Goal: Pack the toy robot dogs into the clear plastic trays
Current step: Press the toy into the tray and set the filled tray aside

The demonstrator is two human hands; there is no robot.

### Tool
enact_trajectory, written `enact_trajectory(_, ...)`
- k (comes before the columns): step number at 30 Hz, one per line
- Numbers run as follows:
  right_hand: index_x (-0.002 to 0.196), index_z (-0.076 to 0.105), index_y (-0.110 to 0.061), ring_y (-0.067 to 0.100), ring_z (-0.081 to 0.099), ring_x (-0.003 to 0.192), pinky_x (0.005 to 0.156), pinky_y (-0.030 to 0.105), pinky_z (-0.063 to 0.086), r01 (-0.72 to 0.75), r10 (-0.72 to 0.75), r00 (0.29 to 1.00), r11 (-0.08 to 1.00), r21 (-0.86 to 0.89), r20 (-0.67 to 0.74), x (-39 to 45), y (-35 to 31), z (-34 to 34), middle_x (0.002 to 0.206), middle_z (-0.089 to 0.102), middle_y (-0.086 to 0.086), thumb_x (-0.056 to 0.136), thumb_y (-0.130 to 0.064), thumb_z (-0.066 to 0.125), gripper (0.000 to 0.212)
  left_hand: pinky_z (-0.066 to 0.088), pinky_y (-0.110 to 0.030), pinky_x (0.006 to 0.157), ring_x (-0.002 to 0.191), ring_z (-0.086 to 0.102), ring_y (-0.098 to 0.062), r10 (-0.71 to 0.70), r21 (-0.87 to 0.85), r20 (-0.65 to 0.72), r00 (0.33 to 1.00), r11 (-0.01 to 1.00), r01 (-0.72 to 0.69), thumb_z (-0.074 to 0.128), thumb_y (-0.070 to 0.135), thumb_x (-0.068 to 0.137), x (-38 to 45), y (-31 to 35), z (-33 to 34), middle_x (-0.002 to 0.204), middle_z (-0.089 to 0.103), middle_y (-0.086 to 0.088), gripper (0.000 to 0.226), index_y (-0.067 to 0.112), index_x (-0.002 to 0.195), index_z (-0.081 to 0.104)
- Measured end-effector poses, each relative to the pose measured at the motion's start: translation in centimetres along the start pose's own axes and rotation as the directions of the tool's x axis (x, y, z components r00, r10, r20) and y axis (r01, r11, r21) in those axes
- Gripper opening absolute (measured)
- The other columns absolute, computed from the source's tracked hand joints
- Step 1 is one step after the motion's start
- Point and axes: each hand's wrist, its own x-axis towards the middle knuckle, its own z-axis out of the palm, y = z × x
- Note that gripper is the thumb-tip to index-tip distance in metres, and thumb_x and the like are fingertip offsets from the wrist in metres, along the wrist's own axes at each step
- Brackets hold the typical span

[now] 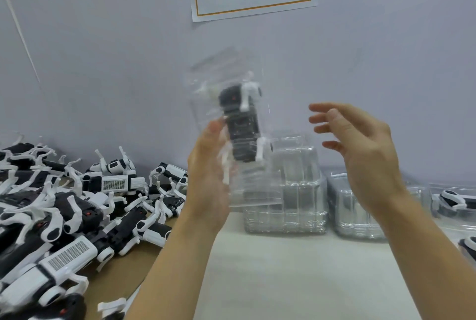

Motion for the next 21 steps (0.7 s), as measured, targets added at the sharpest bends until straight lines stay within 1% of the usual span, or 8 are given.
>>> enact_trajectory(1,0.099,0.074,-0.030,0.013,0.066,0.093,0.081,0.029,0.051,0.016,-0.015,1.000,0.999,-0.031,0.025,-0.1,0.0,0.3,0.096,0.074,-0.004,0.091,-0.033,0.058,0.019,0.056,-0.053,0.091,0.114,0.067,-0.035,-0.066,-0.105,-0.012,0.998,0.992,0.065,0.070,0.067,0.072,-0.1,0.1,-0.3,0.122,0.071,-0.010,0.058,0.027,0.114,0.073)
enact_trajectory(3,0.093,0.076,-0.028,0.016,0.066,0.088,0.080,0.032,0.053,0.043,-0.034,0.995,0.995,-0.089,0.097,-0.4,0.1,1.0,0.090,0.074,-0.004,0.092,-0.022,0.069,0.009,0.048,-0.063,0.100,0.117,0.064,-0.042,-0.187,-0.274,-0.005,0.982,0.945,0.178,0.069,0.072,0.069,-0.1,-0.2,-1.0,0.125,0.069,-0.013,0.066,0.027,0.118,0.074)
enact_trajectory(5,0.090,0.077,-0.027,0.014,0.065,0.081,0.073,0.030,0.052,0.061,-0.041,0.986,0.991,-0.117,0.159,-0.7,0.2,1.7,0.083,0.072,-0.006,0.089,-0.017,0.074,0.011,0.045,-0.066,0.101,0.116,0.064,-0.043,-0.208,-0.353,0.070,0.976,0.910,0.219,0.067,0.075,0.068,-0.2,-0.4,-1.6,0.127,0.069,-0.013,0.072,0.027,0.121,0.072)
enact_trajectory(8,0.088,0.077,-0.028,0.012,0.063,0.077,0.069,0.022,0.047,0.091,-0.066,0.979,0.989,-0.120,0.192,-0.8,0.0,2.2,0.076,0.067,-0.010,0.080,-0.027,0.076,0.008,0.038,-0.070,0.105,0.122,0.060,-0.046,-0.210,-0.399,0.172,0.962,0.878,0.263,0.073,0.075,0.061,-0.1,-0.9,-1.9,0.135,0.062,-0.018,0.088,0.026,0.134,0.063)
enact_trajectory(11,0.090,0.078,-0.030,0.016,0.062,0.081,0.074,0.030,0.049,0.140,-0.103,0.969,0.977,-0.159,0.224,-0.8,-0.2,2.2,0.080,0.067,-0.008,0.080,-0.028,0.081,0.011,0.028,-0.072,0.111,0.131,0.051,-0.047,-0.198,-0.435,0.271,0.942,0.848,0.304,0.070,0.076,0.066,0.2,-1.4,-2.4,0.147,0.050,-0.021,0.094,0.027,0.144,0.053)
enact_trajectory(16,0.089,0.076,-0.039,0.011,0.061,0.090,0.080,0.022,0.045,0.198,-0.151,0.960,0.961,-0.192,0.236,-1.0,-1.1,2.6,0.090,0.068,-0.015,0.075,-0.034,0.083,0.017,0.032,-0.070,0.110,0.129,0.054,-0.044,-0.216,-0.426,0.289,0.933,0.844,0.327,0.066,0.079,0.069,0.5,-2.4,-3.1,0.145,0.054,-0.018,0.091,0.027,0.143,0.054)
enact_trajectory(18,0.090,0.077,-0.036,0.011,0.062,0.094,0.082,0.022,0.044,0.205,-0.149,0.955,0.956,-0.211,0.255,-1.1,-1.1,3.0,0.092,0.069,-0.015,0.074,-0.031,0.086,0.019,0.033,-0.070,0.109,0.127,0.056,-0.044,-0.218,-0.431,0.290,0.932,0.840,0.331,0.067,0.078,0.069,0.5,-2.6,-3.2,0.141,0.057,-0.019,0.090,0.027,0.142,0.055)
enact_trajectory(21,0.088,0.078,-0.034,0.010,0.062,0.098,0.081,0.016,0.040,0.226,-0.149,0.947,0.939,-0.259,0.286,-1.2,-1.0,3.3,0.089,0.071,-0.014,0.074,-0.024,0.087,0.019,0.039,-0.068,0.106,0.124,0.059,-0.044,-0.218,-0.434,0.273,0.937,0.842,0.322,0.065,0.079,0.070,0.5,-2.7,-3.3,0.137,0.061,-0.018,0.084,0.028,0.136,0.061)
